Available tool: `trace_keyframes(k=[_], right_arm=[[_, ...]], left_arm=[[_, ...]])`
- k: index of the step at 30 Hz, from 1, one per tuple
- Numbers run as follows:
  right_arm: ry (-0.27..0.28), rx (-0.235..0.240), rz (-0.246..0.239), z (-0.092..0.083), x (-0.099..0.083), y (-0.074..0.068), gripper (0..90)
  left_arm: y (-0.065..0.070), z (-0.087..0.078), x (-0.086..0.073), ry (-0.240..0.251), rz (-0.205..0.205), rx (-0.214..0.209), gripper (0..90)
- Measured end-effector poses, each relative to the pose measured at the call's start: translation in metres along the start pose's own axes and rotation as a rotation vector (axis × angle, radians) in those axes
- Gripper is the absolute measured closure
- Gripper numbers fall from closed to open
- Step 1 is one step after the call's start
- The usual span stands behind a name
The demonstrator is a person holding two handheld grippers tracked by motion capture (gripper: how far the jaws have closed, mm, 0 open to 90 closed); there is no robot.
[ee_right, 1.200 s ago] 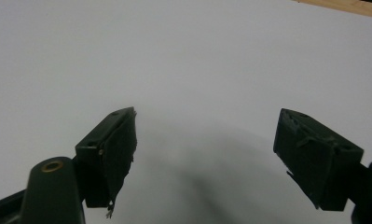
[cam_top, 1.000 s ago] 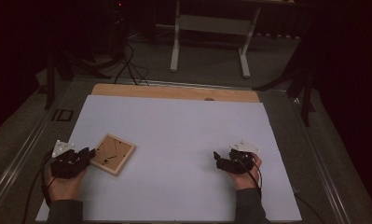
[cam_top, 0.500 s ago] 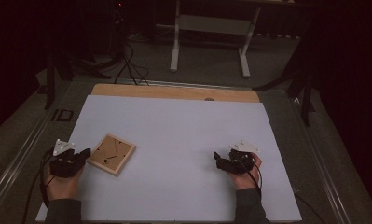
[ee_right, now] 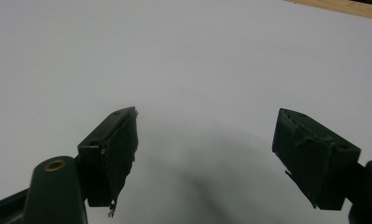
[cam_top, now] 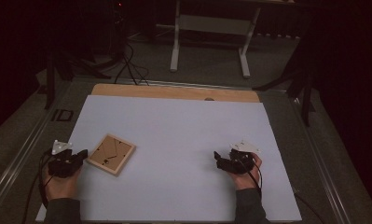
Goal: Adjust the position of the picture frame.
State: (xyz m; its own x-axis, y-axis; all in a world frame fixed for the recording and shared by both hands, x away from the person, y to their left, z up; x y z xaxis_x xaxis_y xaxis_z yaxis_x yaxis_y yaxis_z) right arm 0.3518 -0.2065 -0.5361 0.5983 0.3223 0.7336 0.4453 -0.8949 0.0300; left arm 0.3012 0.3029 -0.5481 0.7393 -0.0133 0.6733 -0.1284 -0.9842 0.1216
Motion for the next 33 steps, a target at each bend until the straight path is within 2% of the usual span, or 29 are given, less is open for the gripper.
trace_keyframes(k=[8,21,28,33], right_arm=[[-0.001,0.003,-0.001,0.0,0.0,-0.001,21.9],[-0.001,0.003,-0.006,0.0,0.0,-0.002,22.0],[-0.004,0.003,-0.014,0.001,0.0,-0.003,22.1],[-0.002,0.001,-0.012,0.001,0.0,-0.002,22.1]], left_arm=[[-0.002,0.002,-0.002,-0.02,-0.004,0.012,89.7],[0.0,0.002,-0.002,-0.021,0.001,-0.002,89.9],[0.011,0.004,-0.003,-0.034,0.04,-0.025,89.8],[0.022,0.011,-0.006,-0.089,0.095,-0.033,89.8]])
Point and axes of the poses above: each handheld gripper's, and its own axes: z roughly forward along the jaws, x roughly out of its top, y roughly to its right, the point moved 5 cm from there along z, roughly forward along the jaws, and after that the axes turned 7 degrees about -y, right-handed, at the moved point
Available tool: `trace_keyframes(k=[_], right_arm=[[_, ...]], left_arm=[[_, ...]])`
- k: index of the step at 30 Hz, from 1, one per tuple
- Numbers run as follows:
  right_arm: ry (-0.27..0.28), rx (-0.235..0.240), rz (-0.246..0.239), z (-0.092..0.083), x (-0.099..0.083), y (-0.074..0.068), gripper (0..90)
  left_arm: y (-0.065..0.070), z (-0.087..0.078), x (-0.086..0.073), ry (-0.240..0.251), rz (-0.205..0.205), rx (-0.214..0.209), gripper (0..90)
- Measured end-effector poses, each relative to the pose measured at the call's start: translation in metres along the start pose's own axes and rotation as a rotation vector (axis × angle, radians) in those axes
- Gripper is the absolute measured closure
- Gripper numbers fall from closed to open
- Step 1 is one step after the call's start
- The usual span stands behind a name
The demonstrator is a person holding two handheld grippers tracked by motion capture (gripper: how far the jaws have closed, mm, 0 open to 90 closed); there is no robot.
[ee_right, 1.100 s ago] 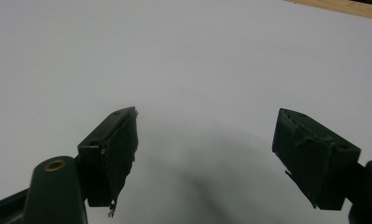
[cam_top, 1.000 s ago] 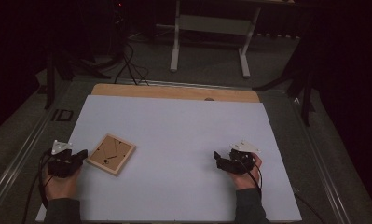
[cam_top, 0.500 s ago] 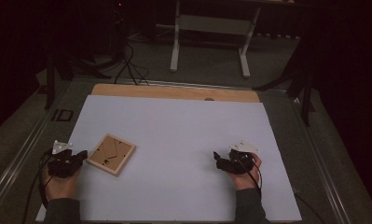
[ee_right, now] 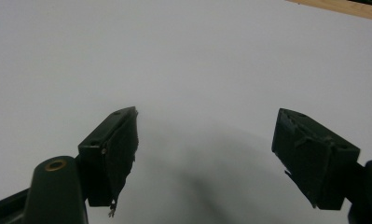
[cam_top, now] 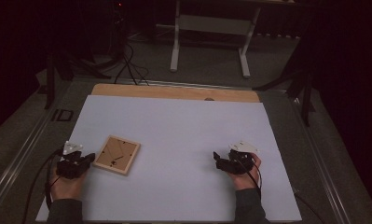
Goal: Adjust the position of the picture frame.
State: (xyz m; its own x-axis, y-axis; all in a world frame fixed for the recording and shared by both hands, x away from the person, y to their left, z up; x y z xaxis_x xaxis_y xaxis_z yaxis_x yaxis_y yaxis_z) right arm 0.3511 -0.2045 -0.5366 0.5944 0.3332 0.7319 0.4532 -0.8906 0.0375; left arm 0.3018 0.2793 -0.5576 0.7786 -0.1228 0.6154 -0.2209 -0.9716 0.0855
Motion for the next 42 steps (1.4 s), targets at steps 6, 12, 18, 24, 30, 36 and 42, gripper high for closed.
trace_keyframes(k=[6,12,18,24,30,36,42], right_arm=[[0.0,0.001,-0.001,0.0,0.0,0.0,22.1],[-0.003,0.004,-0.009,0.0,0.0,-0.002,22.1],[0.008,0.008,-0.027,0.0,0.002,-0.007,22.9],[0.022,0.032,-0.034,-0.001,0.004,-0.014,27.6],[0.039,0.084,-0.045,-0.002,0.008,-0.027,39.8],[0.034,0.188,-0.014,0.001,0.012,-0.043,47.2],[0.042,0.226,-0.052,0.004,0.017,-0.062,53.7]], left_arm=[[0.015,0.002,0.001,-0.001,0.032,-0.067,89.8],[0.028,0.003,0.002,0.009,0.056,-0.124,89.8],[0.05,0.008,0.005,0.023,0.093,-0.167,89.8],[0.073,0.012,0.008,0.031,0.157,-0.157,89.8],[0.092,0.015,0.01,0.037,0.196,-0.171,89.8],[0.102,0.017,0.009,0.04,0.213,-0.183,89.8],[0.119,0.019,0.009,0.039,0.252,-0.221,89.7]])
Point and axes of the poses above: each handheld gripper's, and its own axes: z roughly forward along the jaws, x roughly out of its top, y roughly to its right, the point moved 5 cm from there along z, roughly forward along the jaws, and after that the axes turned 7 degrees about -y, right-handed, at the moved point
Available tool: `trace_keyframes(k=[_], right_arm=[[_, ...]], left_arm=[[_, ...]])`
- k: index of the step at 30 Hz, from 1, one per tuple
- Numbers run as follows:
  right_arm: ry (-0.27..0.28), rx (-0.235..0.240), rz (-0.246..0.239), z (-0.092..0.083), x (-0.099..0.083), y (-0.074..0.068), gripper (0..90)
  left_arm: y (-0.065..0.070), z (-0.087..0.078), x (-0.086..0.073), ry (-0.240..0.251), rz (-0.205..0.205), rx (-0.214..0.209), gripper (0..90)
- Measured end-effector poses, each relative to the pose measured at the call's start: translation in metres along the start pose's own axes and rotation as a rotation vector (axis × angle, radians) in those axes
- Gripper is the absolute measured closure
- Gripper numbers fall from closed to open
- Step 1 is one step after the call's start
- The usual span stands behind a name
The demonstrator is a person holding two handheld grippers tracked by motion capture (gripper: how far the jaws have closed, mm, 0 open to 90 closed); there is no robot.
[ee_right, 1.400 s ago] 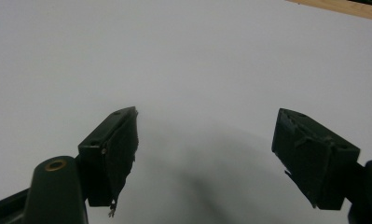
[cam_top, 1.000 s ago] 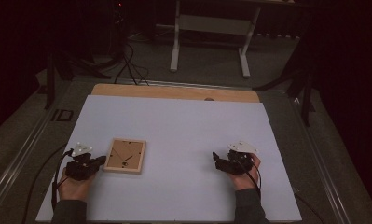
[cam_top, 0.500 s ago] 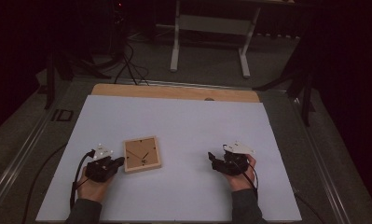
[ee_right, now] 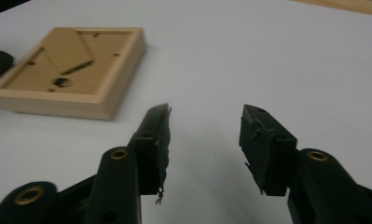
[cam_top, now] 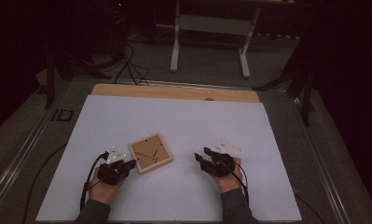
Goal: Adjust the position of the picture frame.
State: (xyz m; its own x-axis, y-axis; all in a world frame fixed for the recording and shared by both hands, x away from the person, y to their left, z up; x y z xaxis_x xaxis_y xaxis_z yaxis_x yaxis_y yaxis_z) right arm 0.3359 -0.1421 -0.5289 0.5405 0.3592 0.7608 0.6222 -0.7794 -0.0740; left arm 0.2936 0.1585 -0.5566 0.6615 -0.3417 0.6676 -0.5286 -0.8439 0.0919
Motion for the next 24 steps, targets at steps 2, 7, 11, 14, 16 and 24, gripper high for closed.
trace_keyframes(k=[2,7,11,14,16,24], right_arm=[[-0.011,0.013,-0.032,0.005,0.003,-0.01,57.0],[-0.019,0.063,-0.079,0.017,0.009,-0.035,68.8],[-0.024,0.089,-0.119,0.028,0.016,-0.054,85.2],[-0.027,0.105,-0.135,0.038,0.021,-0.067,89.6],[-0.038,0.117,-0.156,0.043,0.022,-0.075,89.7],[-0.079,0.151,-0.208,0.066,0.023,-0.101,89.6]], left_arm=[[0.006,0.002,0.001,-0.001,0.017,-0.009,89.7],[0.019,0.007,0.005,0.005,0.039,-0.045,89.6],[0.02,0.008,0.006,0.011,0.047,-0.05,89.6],[0.016,0.005,0.007,0.024,0.034,-0.045,89.5],[0.012,0.002,0.007,0.033,0.026,-0.037,89.5],[0.002,-0.005,0.007,0.057,-0.007,-0.015,89.1]])
Point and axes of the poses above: each handheld gripper's, and its own axes: z roughly forward along the jaws, x roughly out of its top, y roughly to its right, the point moved 5 cm from there along z, roughly forward along the jaws, and after that the axes turned 7 degrees about -y, right-handed, at the moved point
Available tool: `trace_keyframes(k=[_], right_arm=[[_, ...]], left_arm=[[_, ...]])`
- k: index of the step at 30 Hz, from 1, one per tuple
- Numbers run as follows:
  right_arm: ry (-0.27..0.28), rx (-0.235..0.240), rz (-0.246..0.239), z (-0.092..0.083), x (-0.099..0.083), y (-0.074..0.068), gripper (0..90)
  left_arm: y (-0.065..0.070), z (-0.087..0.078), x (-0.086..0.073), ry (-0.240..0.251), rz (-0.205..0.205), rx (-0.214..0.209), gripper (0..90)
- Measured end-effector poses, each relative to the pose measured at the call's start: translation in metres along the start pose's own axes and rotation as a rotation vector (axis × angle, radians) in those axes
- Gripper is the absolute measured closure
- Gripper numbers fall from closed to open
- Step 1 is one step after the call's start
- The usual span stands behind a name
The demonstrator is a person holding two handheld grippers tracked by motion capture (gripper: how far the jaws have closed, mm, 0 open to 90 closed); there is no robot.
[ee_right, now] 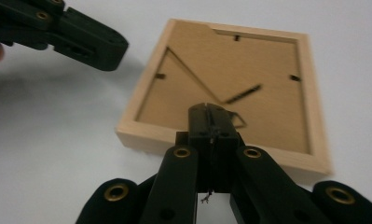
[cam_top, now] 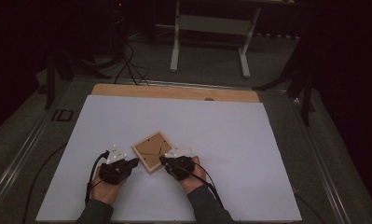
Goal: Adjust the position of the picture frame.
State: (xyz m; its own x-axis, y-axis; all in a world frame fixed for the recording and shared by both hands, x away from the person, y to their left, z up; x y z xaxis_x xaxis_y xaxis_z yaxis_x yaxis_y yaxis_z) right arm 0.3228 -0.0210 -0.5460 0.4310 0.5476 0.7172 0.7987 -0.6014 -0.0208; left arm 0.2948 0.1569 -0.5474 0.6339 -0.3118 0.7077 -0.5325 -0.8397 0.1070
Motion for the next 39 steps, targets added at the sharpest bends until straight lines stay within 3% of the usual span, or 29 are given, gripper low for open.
trace_keyframes(k=[8,13,19,24,39], right_arm=[[-0.019,0.021,-0.032,0.014,0.009,-0.024,89.6],[-0.042,-0.007,-0.061,0.021,0.013,-0.034,89.6],[-0.063,-0.009,-0.067,0.018,0.012,-0.034,89.8],[-0.078,-0.022,-0.102,0.014,0.009,-0.034,89.8],[-0.088,-0.053,-0.102,-0.002,-0.004,-0.014,89.9]], left_arm=[[-0.002,-0.001,0.0,0.003,-0.003,0.011,88.8],[-0.007,-0.004,0.0,0.017,-0.021,0.014,88.8],[-0.011,-0.005,0.0,0.018,-0.029,0.02,88.9],[-0.011,-0.005,0.0,0.016,-0.027,0.025,88.9],[-0.011,-0.001,-0.001,-0.003,-0.012,0.04,88.8]])
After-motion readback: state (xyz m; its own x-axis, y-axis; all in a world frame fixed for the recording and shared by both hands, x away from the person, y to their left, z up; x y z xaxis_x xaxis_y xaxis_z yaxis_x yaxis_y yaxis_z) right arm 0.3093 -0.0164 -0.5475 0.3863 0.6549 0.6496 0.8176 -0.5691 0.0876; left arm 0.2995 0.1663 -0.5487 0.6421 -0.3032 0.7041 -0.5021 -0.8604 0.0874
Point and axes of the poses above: each handheld gripper's, and its own axes: z roughly forward along the jaws, x roughly out of its top, y roughly to its right, the point moved 5 cm from there along z, roughly forward along the jaws, and after that the axes turned 7 degrees about -y, right-handed, at the moved point
